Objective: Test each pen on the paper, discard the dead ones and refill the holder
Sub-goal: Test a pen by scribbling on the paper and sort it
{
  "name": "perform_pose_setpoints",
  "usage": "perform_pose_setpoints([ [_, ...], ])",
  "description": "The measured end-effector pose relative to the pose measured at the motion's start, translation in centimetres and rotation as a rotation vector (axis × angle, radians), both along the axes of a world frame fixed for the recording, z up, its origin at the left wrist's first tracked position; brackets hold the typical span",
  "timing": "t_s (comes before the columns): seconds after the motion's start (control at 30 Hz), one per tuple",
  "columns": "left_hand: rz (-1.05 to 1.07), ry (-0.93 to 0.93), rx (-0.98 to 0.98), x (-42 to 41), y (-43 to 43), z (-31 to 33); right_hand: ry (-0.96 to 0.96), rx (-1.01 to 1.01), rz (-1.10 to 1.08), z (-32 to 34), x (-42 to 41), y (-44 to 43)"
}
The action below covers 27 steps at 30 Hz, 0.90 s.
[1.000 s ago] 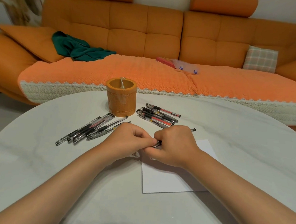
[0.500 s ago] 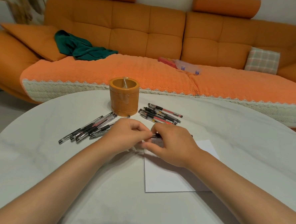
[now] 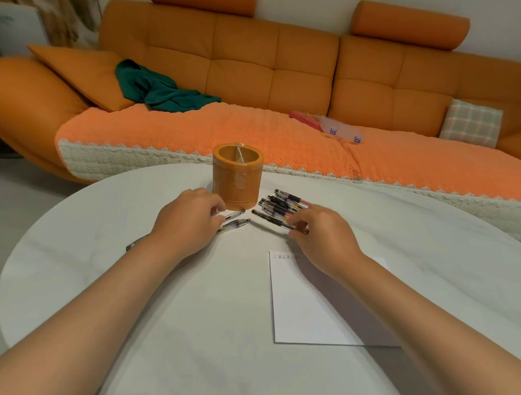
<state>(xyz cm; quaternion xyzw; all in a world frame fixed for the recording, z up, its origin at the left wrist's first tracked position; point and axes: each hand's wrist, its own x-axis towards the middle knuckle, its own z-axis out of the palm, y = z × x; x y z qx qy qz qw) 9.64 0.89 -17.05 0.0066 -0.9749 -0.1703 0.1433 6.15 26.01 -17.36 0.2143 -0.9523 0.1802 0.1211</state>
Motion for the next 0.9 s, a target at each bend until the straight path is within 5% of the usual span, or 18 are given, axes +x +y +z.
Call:
perform_pose_setpoints([
  [0.13, -0.011, -0.092, -0.184, 0.5, -0.2, -0.2, -0.071, 0.052, -0.027, -0.2, -1.9, -1.0],
  [0.67, -0.076, -0.017, -0.142, 1.2, 0.7, 1.0, -0.002, 0.209, -0.11, -0.4, -3.3, -1.7],
  [0.9, -0.231, 0.018, -0.039, 2.0, 3.0, 1.0, 0.047, -0.052, 0.121, 1.7, -0.4, -0.6],
])
